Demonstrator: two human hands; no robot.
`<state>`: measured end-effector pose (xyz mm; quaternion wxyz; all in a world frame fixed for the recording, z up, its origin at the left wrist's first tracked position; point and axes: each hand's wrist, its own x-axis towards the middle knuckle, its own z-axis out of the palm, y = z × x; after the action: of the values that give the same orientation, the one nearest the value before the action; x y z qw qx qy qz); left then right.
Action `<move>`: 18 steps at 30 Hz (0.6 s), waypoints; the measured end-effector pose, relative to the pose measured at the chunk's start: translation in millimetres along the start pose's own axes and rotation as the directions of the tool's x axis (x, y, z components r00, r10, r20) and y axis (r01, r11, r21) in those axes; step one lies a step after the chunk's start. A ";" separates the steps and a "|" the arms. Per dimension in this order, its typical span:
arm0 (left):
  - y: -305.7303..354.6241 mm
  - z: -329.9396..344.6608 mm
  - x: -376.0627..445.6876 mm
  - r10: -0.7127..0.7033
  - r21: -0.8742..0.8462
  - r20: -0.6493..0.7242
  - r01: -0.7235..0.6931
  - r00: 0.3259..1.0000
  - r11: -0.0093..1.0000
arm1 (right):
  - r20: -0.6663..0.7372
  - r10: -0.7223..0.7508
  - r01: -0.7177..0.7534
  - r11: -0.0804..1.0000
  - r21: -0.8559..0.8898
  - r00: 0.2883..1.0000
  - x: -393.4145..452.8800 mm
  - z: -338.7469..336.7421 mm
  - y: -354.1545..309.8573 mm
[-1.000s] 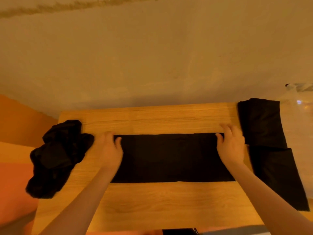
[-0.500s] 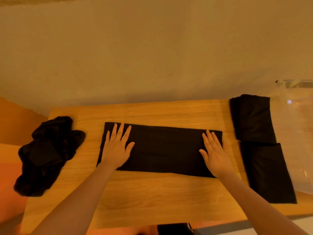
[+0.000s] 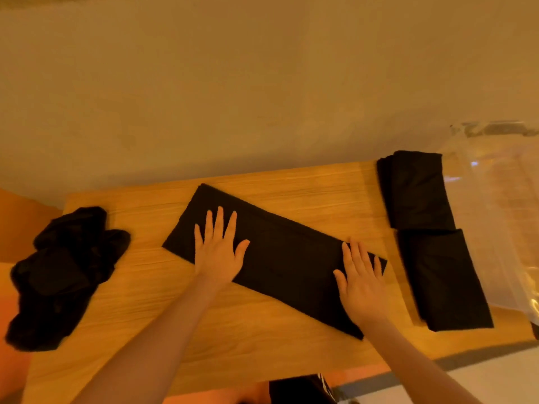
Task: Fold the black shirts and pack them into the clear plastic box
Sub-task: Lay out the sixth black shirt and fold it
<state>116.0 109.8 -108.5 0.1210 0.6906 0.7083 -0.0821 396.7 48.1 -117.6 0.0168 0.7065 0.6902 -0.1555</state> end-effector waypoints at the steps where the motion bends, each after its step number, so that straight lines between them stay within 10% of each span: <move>1: -2.9 -2.7 9.2 0.074 0.030 0.004 -0.074 0.997 0.997 | 0.019 0.047 -0.047 0.998 0.039 0.999 -17.3 5.5 -6.8; 7: 14.4 -23.0 14.4 0.166 0.064 -0.053 -0.163 0.985 0.985 | 0.025 0.003 -0.009 0.968 0.250 1.000 -90.8 18.5 -28.6; 13: 73.5 9.3 -82.9 0.038 -0.044 0.009 -0.038 0.999 0.998 | 0.000 -0.419 0.418 0.908 -0.026 0.908 -47.4 10.5 19.5; 18: 53.3 27.3 -89.2 0.099 0.004 0.011 -0.099 0.995 0.995 | 0.055 -0.352 0.356 0.927 -0.115 0.934 -72.9 24.6 33.6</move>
<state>172.3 18.2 -106.6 0.1272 0.7247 0.6724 -0.0810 424.9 -30.0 -129.7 0.0436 0.5654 0.8141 -0.1252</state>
